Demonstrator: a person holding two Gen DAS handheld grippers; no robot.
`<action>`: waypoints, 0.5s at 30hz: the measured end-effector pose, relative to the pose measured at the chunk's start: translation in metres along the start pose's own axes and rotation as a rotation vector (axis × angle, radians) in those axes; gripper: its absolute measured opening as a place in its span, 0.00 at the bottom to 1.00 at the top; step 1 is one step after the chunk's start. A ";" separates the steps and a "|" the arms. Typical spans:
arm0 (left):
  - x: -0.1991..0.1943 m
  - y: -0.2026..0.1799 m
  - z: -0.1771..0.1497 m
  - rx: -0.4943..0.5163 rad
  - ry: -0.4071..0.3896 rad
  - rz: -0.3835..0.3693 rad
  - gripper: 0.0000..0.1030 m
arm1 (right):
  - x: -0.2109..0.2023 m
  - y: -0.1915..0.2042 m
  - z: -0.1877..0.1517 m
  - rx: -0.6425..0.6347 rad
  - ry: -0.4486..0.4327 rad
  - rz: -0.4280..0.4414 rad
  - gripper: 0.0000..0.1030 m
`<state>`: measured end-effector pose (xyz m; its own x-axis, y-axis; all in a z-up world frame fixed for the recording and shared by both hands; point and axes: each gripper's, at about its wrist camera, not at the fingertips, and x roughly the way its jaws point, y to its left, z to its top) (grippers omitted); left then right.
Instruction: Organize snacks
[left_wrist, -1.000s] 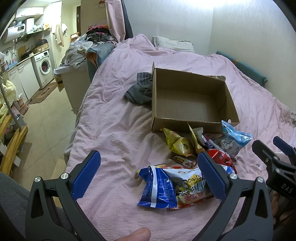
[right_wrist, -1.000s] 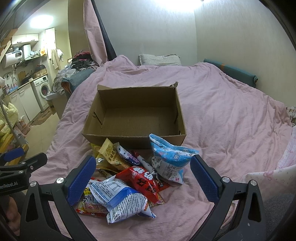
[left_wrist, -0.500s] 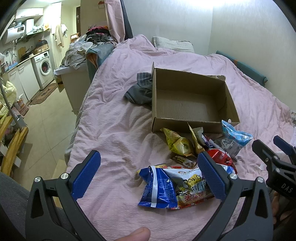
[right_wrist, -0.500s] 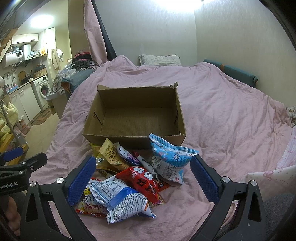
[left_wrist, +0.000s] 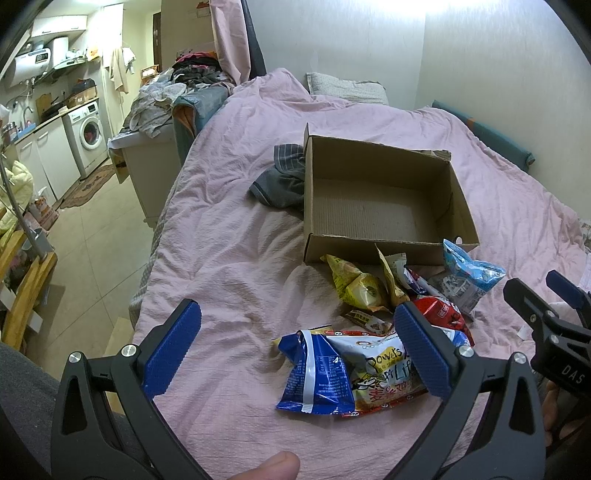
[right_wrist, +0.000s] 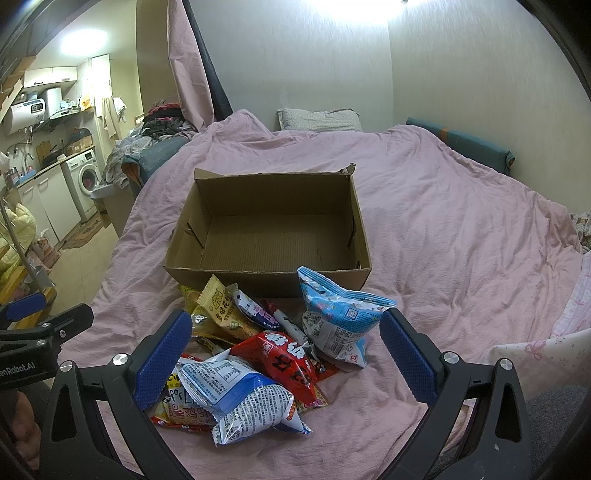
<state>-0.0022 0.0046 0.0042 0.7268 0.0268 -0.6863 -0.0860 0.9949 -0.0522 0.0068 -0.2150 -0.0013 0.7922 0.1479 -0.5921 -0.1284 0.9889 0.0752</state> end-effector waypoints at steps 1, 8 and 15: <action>0.000 0.000 0.000 0.000 0.000 0.000 1.00 | 0.001 -0.002 -0.002 0.000 0.000 -0.001 1.00; 0.000 0.001 0.000 0.003 -0.001 0.004 1.00 | 0.002 -0.002 -0.001 0.000 0.000 -0.002 1.00; 0.000 0.002 0.000 0.001 0.001 0.003 1.00 | 0.002 -0.002 -0.001 -0.001 0.004 -0.001 1.00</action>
<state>-0.0021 0.0069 0.0041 0.7260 0.0294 -0.6870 -0.0871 0.9950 -0.0494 0.0082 -0.2170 -0.0038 0.7898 0.1470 -0.5954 -0.1283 0.9890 0.0739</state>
